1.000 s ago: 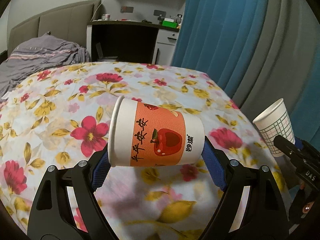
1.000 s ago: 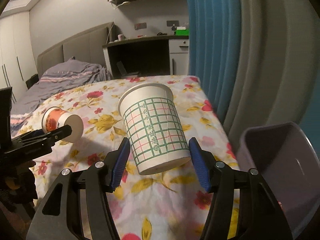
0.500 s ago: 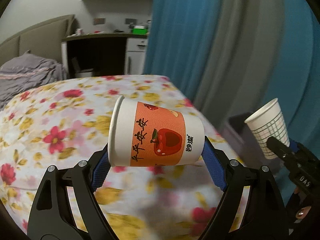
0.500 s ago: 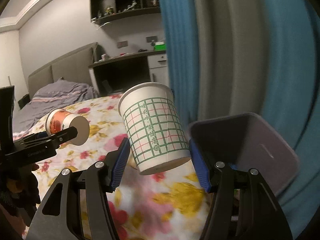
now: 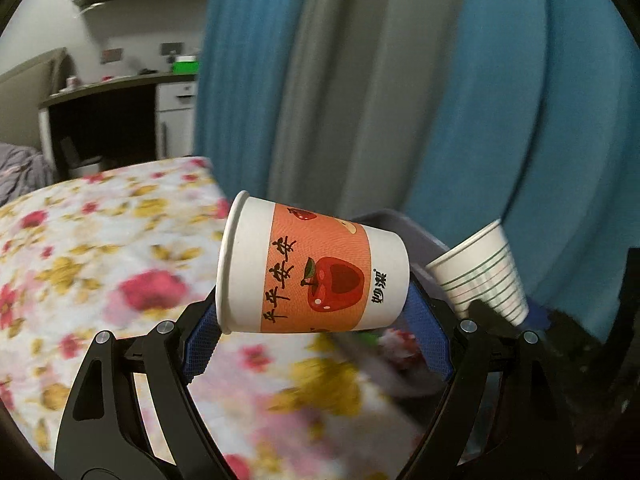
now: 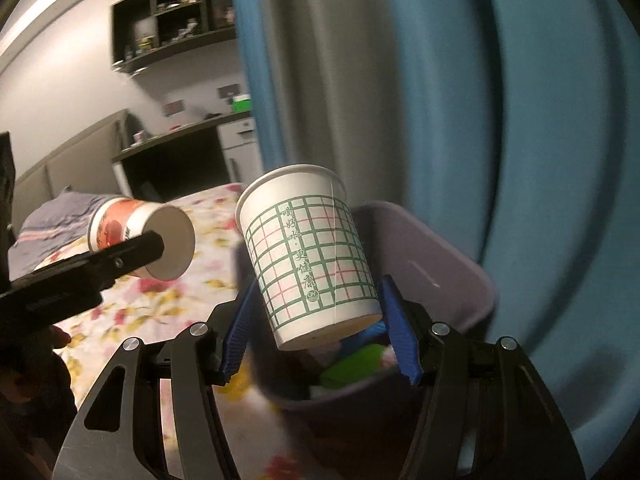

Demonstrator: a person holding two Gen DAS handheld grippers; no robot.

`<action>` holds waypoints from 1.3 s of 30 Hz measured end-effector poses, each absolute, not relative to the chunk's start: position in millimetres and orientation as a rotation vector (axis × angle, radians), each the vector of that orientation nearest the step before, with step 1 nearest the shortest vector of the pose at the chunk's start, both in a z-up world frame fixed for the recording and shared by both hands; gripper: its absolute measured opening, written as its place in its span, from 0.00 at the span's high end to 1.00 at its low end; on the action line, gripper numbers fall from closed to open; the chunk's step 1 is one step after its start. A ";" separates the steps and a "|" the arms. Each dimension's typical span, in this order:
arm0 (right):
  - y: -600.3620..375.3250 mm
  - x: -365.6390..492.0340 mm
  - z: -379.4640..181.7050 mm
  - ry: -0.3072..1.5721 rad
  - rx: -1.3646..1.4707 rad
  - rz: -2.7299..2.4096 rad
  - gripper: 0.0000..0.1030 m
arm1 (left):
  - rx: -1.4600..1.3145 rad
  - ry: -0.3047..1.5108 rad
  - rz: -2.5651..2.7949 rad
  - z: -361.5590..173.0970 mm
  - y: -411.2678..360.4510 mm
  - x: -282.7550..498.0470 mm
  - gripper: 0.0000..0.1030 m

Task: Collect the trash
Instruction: 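Carry both cups over the grey bin, then open both tools to drop the cups into the grey bin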

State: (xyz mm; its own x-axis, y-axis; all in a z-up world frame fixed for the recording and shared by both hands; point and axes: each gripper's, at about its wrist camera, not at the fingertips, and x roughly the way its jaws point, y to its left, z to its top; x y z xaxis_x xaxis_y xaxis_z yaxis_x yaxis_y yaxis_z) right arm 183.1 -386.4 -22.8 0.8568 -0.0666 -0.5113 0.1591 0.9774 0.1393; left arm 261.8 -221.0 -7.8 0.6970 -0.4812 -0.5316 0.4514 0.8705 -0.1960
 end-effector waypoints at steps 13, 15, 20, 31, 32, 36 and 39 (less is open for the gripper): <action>-411.8 198.9 -58.1 0.618 0.216 -0.183 0.41 | -0.098 0.723 -0.611 -45.5 -280.0 296.9 0.20; -413.2 206.1 -59.7 0.628 0.213 -0.181 0.41 | -0.100 0.734 -0.626 -48.7 -284.6 298.1 0.20; -415.9 209.1 -65.3 0.646 0.205 -0.178 0.41 | -0.129 0.770 -0.651 -57.2 -291.8 307.0 0.20; -419.8 207.2 -67.4 0.637 0.218 -0.170 0.33 | -0.147 0.817 -0.682 -67.4 -294.0 312.6 0.17; -420.2 205.3 -66.6 0.632 0.219 -0.170 0.32 | -0.151 0.817 -0.679 -67.2 -292.7 312.4 0.15; -422.6 195.4 -60.9 0.604 0.221 -0.187 0.26 | -0.159 0.821 -0.668 -65.9 -288.6 311.3 0.12; -423.2 187.8 -55.5 0.585 0.223 -0.199 0.20 | -0.146 0.812 -0.645 -61.8 -283.0 307.5 0.10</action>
